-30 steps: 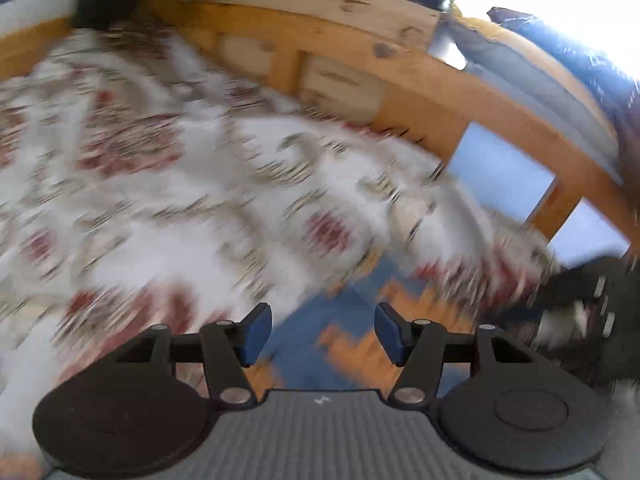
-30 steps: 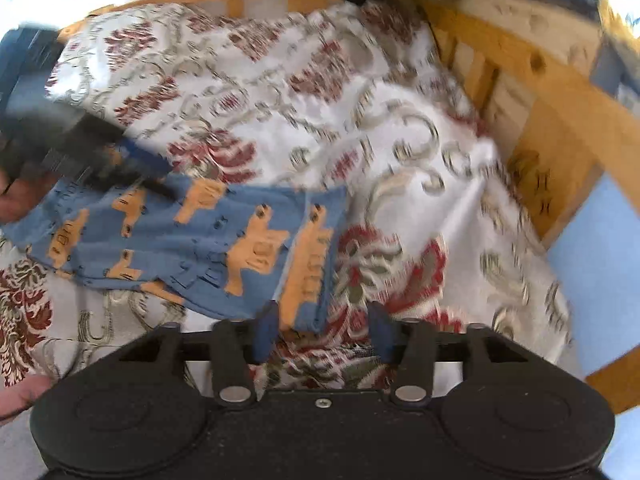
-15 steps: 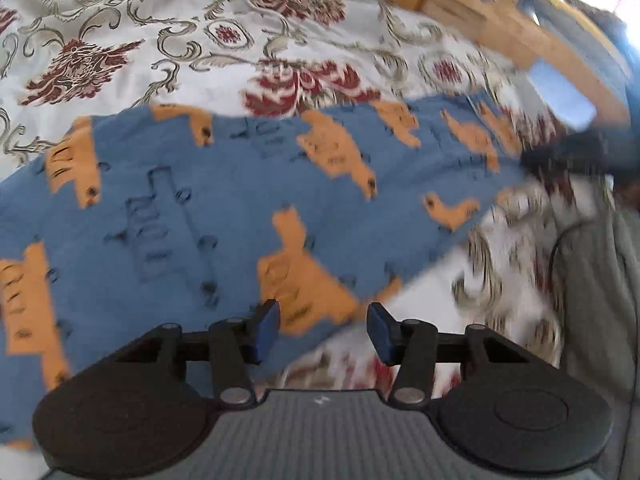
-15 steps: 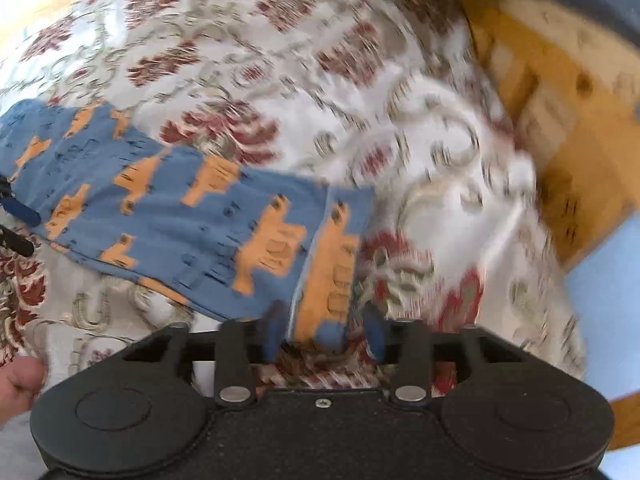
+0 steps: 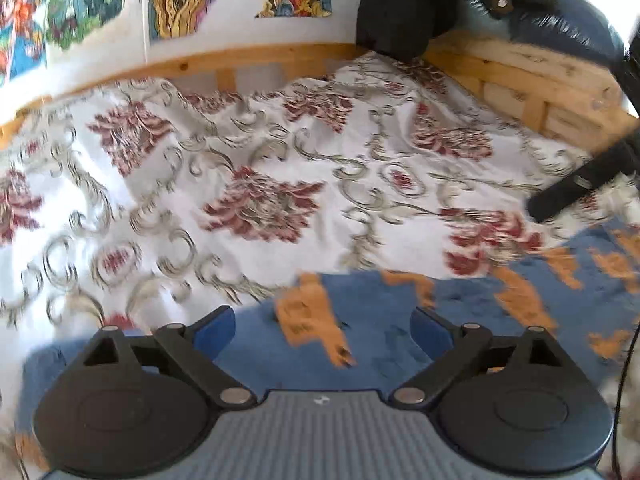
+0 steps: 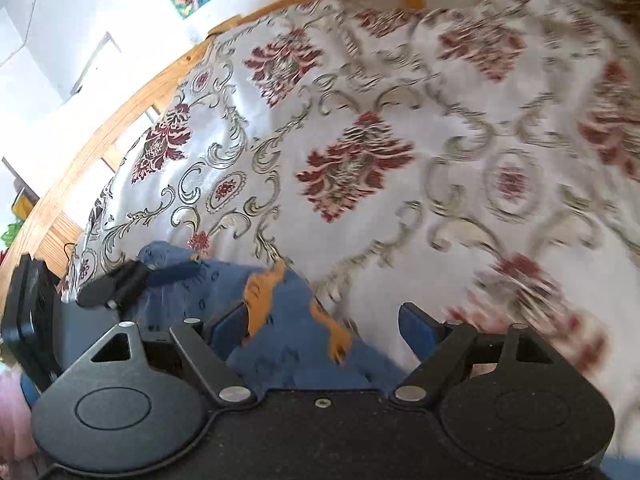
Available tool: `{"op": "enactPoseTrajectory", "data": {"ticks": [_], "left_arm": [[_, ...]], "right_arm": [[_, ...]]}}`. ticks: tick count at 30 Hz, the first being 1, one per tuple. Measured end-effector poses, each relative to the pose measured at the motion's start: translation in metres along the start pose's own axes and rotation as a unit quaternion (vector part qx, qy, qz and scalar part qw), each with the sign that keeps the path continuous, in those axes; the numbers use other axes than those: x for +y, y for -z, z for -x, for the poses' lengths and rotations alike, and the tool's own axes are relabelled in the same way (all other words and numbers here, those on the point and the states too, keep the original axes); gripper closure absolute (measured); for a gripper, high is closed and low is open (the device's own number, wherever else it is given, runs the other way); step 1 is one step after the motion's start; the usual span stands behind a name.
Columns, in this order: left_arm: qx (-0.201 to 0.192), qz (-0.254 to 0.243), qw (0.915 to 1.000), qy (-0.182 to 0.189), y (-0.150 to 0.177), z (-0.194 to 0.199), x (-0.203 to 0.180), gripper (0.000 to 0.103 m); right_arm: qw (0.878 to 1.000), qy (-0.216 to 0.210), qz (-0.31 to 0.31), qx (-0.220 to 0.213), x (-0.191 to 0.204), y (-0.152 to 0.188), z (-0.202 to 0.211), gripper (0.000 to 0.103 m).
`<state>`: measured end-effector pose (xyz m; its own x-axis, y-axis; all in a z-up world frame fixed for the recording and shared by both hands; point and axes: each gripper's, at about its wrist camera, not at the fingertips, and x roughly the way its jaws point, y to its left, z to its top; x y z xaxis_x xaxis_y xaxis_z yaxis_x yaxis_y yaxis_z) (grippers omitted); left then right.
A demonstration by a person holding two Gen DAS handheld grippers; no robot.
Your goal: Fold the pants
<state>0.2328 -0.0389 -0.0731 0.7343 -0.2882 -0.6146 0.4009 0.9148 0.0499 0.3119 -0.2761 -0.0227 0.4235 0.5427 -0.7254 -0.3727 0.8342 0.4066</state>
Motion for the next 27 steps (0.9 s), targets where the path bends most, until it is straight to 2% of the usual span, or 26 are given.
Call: {"op": "enactPoseTrajectory", "data": {"ticks": [2, 3, 5, 6, 7, 8, 10, 13, 18, 22, 27], "left_arm": [[0.005, -0.003, 0.9999, -0.012, -0.003, -0.017, 0.0, 0.008], [0.009, -0.004, 0.9999, -0.004, -0.004, -0.024, 0.0, 0.015], [0.041, -0.016, 0.999, 0.004, -0.003, -0.04, -0.003, 0.038], [0.062, -0.026, 0.9977, 0.006, 0.003, -0.046, -0.004, 0.066], [0.077, -0.037, 0.9964, 0.004, 0.009, -0.051, -0.004, 0.076], [0.074, -0.045, 0.9962, -0.002, 0.014, -0.052, -0.006, 0.077], [0.083, -0.063, 0.9945, -0.008, 0.017, -0.049, -0.012, 0.093], [0.104, -0.073, 0.9919, -0.007, 0.023, -0.04, -0.017, 0.1], [0.103, -0.086, 0.9909, -0.001, 0.034, -0.034, -0.015, 0.1], [0.103, -0.087, 0.9908, 0.002, 0.035, -0.033, -0.013, 0.1], [0.101, -0.088, 0.9909, 0.002, 0.035, -0.032, -0.013, 0.1]], "right_arm": [[1.0, -0.015, 0.005, 0.013, 0.001, -0.011, -0.021, 0.035], [1.0, -0.023, 0.009, 0.018, 0.003, -0.014, -0.026, 0.042], [0.999, -0.036, 0.015, 0.029, 0.007, -0.02, -0.036, 0.053], [0.998, -0.042, 0.017, 0.034, 0.008, -0.023, -0.041, 0.057], [0.998, -0.048, 0.021, 0.039, 0.009, -0.026, -0.045, 0.059], [0.997, -0.053, 0.026, 0.044, 0.01, -0.028, -0.049, 0.06], [0.996, -0.061, 0.035, 0.056, 0.012, -0.031, -0.058, 0.062], [0.993, -0.077, 0.043, 0.084, 0.015, -0.029, -0.069, 0.062], [0.989, -0.087, 0.05, 0.11, 0.021, -0.024, -0.085, 0.062], [0.982, -0.12, 0.046, 0.14, 0.029, -0.025, -0.101, 0.062], [0.982, -0.124, 0.023, 0.142, 0.038, -0.035, -0.111, 0.06]]}}
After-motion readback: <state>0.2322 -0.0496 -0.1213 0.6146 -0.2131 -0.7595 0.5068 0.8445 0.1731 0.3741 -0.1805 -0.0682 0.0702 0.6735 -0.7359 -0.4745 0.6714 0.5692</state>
